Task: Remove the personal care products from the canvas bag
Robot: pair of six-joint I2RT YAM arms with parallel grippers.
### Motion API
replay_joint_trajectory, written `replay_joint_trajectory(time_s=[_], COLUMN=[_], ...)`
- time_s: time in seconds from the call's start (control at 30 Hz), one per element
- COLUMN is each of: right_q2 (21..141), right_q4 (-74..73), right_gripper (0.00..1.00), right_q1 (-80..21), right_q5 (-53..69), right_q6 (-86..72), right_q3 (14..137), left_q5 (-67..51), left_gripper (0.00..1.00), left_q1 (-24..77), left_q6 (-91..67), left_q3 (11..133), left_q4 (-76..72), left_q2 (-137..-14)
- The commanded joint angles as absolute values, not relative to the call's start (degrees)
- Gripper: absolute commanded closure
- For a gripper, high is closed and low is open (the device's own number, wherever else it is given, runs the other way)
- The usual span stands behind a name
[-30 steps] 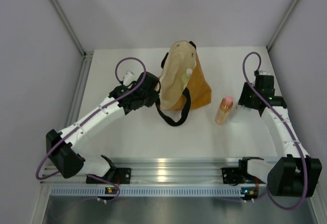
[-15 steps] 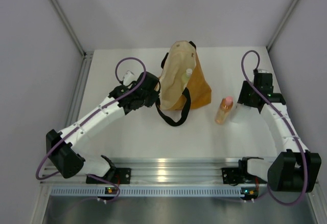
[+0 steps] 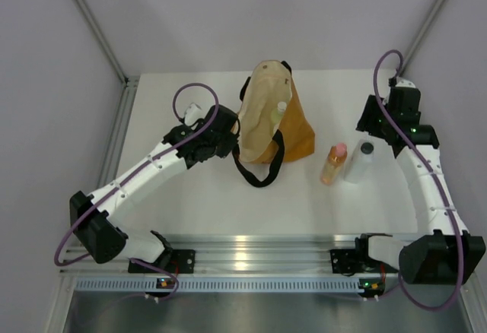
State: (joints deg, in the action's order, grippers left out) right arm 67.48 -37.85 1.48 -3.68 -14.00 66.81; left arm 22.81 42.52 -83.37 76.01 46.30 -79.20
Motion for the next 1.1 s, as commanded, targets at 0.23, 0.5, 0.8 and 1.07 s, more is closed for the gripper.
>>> replay_joint_trajectory(time_s=[0.23,0.5,0.8,1.07], right_q2=[69.6,83.5,98.4,92.7], right_q4=[-41.7,-42.4,-50.4,-51.4], right_gripper=[0.51,0.54,0.59,0.56], right_q1=[-26.9,-45.1,-47.9,-46.5], right_q5=[-10.8,-22.7,-31.2,-36.6], right_q6=[-22.6,-25.4,-32.9,-36.9], right_q3=[85.8,100.3,109.2,94.7], left_q5=[26.9,25.8,26.5,27.2], left_gripper=[1.00,1.00,1.00,1.00], left_q1=[42.5,42.5,42.5,42.5], left_q6=[-86.0,-87.2,-90.6,-90.7], left_q3=[78.0,80.5,78.9,77.4], left_q4=[47.6,47.1,45.6,45.5], left_q2=[-77.9,-80.3,-80.2,-80.2])
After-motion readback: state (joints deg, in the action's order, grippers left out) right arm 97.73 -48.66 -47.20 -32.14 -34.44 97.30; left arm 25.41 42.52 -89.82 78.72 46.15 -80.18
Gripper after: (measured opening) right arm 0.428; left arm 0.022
